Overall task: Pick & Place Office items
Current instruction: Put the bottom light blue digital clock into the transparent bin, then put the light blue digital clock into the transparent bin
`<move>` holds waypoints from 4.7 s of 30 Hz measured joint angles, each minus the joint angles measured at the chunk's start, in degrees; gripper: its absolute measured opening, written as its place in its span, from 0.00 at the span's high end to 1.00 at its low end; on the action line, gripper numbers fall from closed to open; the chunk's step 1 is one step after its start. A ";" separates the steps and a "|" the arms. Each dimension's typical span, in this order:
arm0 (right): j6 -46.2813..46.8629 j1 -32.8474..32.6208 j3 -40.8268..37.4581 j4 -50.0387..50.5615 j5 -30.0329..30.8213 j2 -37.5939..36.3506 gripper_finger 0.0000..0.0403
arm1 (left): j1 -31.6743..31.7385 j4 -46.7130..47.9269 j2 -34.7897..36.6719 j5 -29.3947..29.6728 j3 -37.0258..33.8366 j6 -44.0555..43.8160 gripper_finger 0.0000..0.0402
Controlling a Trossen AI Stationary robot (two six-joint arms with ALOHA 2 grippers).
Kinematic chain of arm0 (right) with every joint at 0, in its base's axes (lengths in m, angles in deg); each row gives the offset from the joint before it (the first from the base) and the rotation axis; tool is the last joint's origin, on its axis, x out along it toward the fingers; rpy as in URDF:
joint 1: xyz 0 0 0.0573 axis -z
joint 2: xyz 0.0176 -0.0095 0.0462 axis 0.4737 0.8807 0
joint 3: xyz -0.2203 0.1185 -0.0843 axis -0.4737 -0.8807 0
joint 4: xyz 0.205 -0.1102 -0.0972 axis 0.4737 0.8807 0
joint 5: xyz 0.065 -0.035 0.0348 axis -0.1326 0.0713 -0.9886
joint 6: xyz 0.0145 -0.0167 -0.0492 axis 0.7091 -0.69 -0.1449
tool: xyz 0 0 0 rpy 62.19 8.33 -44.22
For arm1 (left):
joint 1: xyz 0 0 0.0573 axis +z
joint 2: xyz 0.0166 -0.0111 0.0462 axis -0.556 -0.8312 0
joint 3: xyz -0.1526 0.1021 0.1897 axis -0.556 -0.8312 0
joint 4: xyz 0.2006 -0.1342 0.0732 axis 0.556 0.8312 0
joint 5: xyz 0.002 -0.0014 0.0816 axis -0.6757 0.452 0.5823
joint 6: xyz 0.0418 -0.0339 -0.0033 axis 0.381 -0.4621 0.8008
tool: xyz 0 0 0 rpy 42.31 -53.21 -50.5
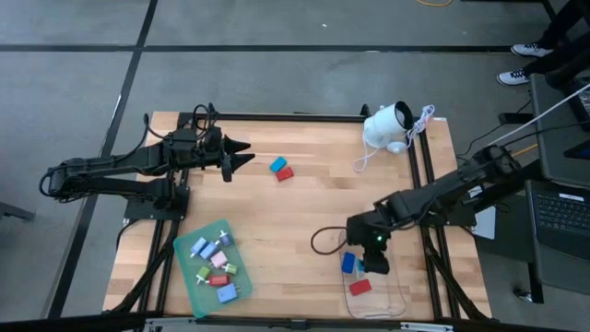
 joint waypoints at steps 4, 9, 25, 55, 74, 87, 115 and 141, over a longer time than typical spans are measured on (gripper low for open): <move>1.50 -0.25 -3.31 -3.07 2.09 -0.42 0.66 | -0.02 0.08 0.00 0.29 0.00 -0.02 0.44; 0.95 -0.11 -4.39 -2.06 6.07 0.04 0.66 | -0.02 0.26 0.00 1.44 0.00 -0.16 0.44; 4.63 0.21 -4.30 -2.30 3.70 0.02 0.59 | 0.00 0.22 0.00 4.02 0.00 -1.04 0.44; 13.58 0.30 8.61 13.50 13.10 0.00 0.41 | 0.00 0.22 0.00 2.45 0.00 -0.55 0.44; 0.03 8.50 20.29 13.23 16.22 -0.54 0.40 | -0.01 0.06 -0.02 2.47 0.00 -0.50 0.44; -34.24 25.28 28.42 12.59 38.53 2.65 0.40 | -0.01 -0.37 -0.02 1.62 0.00 -0.02 0.44; -27.69 45.17 28.44 -9.55 34.02 16.05 0.55 | 6.17 5.62 0.00 -1.79 0.00 3.16 0.44; -42.41 41.77 41.39 -0.15 24.63 31.33 0.56 | 12.98 17.84 -1.55 0.00 0.00 3.40 0.44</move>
